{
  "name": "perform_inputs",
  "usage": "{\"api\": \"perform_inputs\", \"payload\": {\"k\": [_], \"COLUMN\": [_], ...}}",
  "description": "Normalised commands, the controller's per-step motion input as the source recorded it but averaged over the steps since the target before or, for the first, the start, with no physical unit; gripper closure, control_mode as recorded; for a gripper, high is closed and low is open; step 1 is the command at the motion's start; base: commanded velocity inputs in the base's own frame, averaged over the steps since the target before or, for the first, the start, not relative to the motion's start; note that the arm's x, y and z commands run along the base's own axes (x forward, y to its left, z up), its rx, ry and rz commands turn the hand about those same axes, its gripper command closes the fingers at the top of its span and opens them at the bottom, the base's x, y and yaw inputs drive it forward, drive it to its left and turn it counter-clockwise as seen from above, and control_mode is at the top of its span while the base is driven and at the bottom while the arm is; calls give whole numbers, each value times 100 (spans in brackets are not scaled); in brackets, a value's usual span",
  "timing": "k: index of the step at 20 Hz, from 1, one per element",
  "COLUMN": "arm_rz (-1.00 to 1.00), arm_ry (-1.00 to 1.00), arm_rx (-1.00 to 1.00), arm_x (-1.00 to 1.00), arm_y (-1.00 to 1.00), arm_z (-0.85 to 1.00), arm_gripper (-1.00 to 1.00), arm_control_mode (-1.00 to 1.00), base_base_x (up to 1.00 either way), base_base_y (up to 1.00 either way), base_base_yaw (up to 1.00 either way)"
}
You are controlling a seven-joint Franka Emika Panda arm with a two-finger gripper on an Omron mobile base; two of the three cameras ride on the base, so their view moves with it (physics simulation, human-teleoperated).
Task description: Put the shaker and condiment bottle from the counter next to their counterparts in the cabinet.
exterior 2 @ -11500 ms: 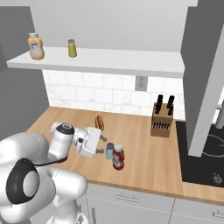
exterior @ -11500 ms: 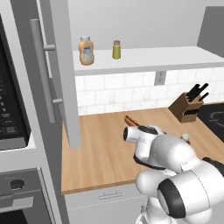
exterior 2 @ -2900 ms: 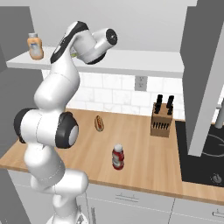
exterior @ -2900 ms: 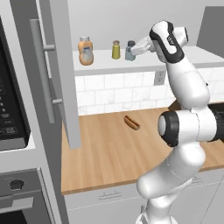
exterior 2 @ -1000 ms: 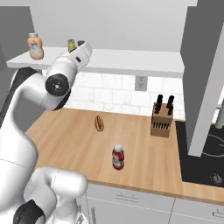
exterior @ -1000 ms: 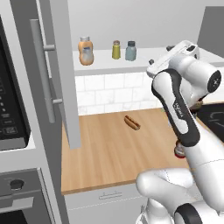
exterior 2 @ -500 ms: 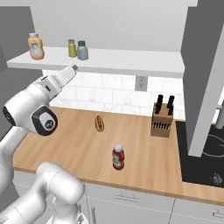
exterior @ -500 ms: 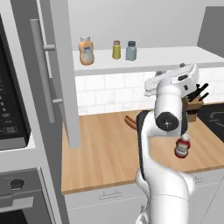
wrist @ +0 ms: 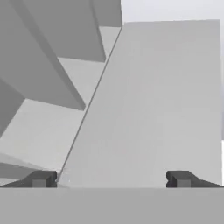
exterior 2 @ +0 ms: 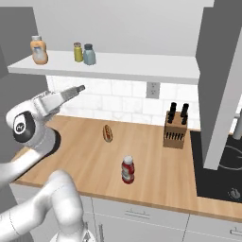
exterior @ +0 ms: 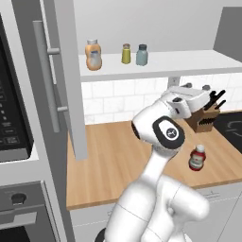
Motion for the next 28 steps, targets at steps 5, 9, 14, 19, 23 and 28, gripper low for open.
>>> {"api": "perform_inputs", "payload": {"k": [5, 9, 14, 19, 23, 28], "arm_rz": [-56, -21, 0, 0, 1, 0], "arm_ry": [-29, -21, -8, -15, -7, -2], "arm_rx": [32, 20, 23, 91, 86, 6], "arm_x": [-49, -54, -16, 0, 0, 0], "arm_y": [-11, -19, 0, -30, -39, 3], "arm_z": [-6, -7, -12, -40, -49, -28], "arm_gripper": [-100, -100, -100, -100, -100, -100], "arm_control_mode": [-100, -100, -100, -100, -100, -100], "base_base_x": [0, 0, 0, 0, 0, 0], "base_base_y": [0, 0, 0, 0, 0, 0], "base_base_yaw": [0, 0, 0, 0, 0, 0]}}
